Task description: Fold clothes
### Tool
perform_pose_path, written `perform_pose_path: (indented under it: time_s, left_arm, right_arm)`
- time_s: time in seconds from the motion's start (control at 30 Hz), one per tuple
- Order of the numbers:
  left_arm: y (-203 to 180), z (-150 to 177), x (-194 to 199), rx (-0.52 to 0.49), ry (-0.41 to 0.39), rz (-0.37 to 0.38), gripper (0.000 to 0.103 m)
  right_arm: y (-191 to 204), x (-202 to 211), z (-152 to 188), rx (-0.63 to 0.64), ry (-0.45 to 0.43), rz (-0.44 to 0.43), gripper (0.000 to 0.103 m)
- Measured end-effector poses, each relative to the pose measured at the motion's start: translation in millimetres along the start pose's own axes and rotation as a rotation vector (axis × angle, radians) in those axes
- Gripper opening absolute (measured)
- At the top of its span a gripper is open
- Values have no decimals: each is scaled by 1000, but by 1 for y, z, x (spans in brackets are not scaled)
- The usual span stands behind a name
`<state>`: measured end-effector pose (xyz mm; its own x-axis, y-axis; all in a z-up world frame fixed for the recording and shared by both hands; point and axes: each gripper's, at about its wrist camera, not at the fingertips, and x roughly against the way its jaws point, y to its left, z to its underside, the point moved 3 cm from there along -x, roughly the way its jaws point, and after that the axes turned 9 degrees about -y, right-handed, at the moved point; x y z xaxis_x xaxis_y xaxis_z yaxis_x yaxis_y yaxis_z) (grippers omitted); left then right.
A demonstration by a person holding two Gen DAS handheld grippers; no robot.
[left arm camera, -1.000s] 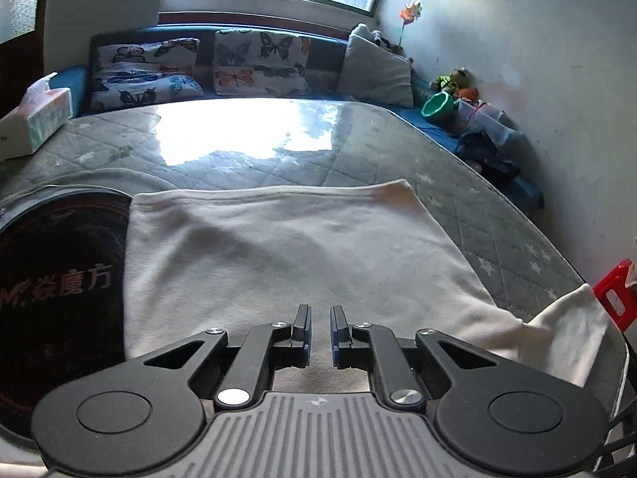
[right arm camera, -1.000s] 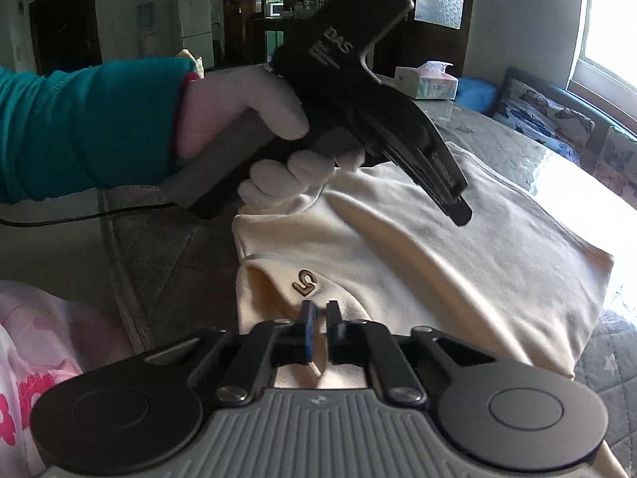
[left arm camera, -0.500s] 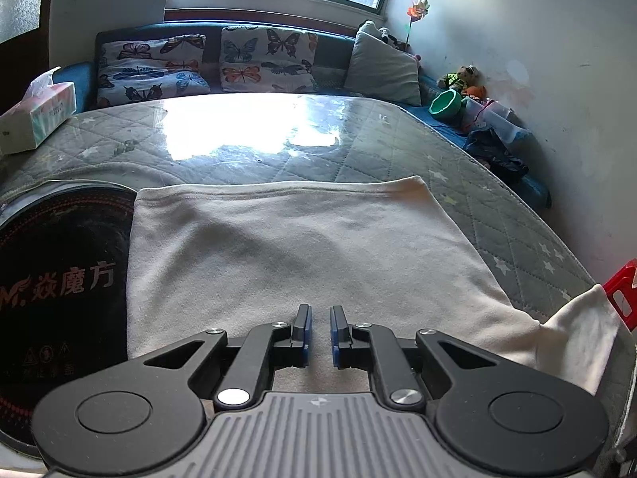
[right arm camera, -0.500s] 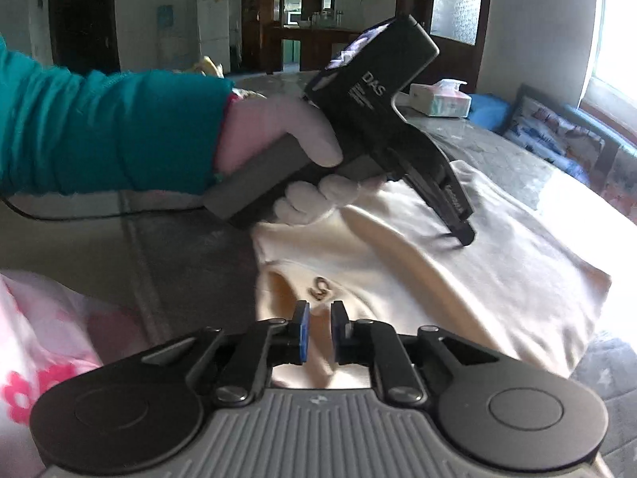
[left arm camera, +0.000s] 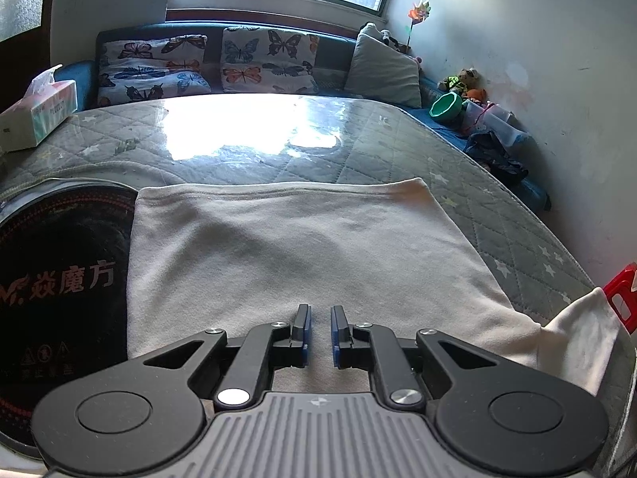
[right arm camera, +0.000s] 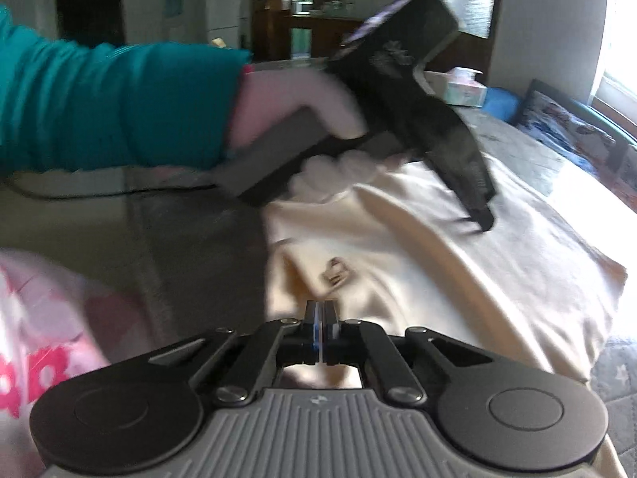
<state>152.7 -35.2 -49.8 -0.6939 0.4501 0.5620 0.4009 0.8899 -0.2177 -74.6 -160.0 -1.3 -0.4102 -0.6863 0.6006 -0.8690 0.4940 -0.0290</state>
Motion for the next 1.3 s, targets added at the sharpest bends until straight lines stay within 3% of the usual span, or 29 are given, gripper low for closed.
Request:
perform_pose_path:
  time_s: [0.13, 0.4, 0.6, 0.67, 0.93, 1.17, 1.3]
  left_arm:
    - [0, 0, 0, 2, -4, -4, 12]
    - [0, 0, 1, 4, -3, -8, 14]
    - [0, 0, 0, 7, -4, 1, 18]
    - [0, 1, 1, 5, -6, 3, 18]
    - [0, 1, 0, 4, -14, -4, 18]
    - [-1, 1, 7, -3, -26, -11, 20]
    - [-8, 2, 22, -19, -51, 9, 21]
  right_arm:
    - [6, 2, 2, -25, -20, -17, 1]
    - [-5, 5, -4, 33, -30, 90, 28]
    - [-12, -7, -1, 20, -26, 85, 26]
    - [-13, -7, -1, 6, -33, 72, 4]
    - [-4, 2, -1, 1, -23, -1, 3]
    - [-13, 16, -5, -106, -65, -20, 16]
    - [-35, 40, 1, -203, -100, 98, 17]
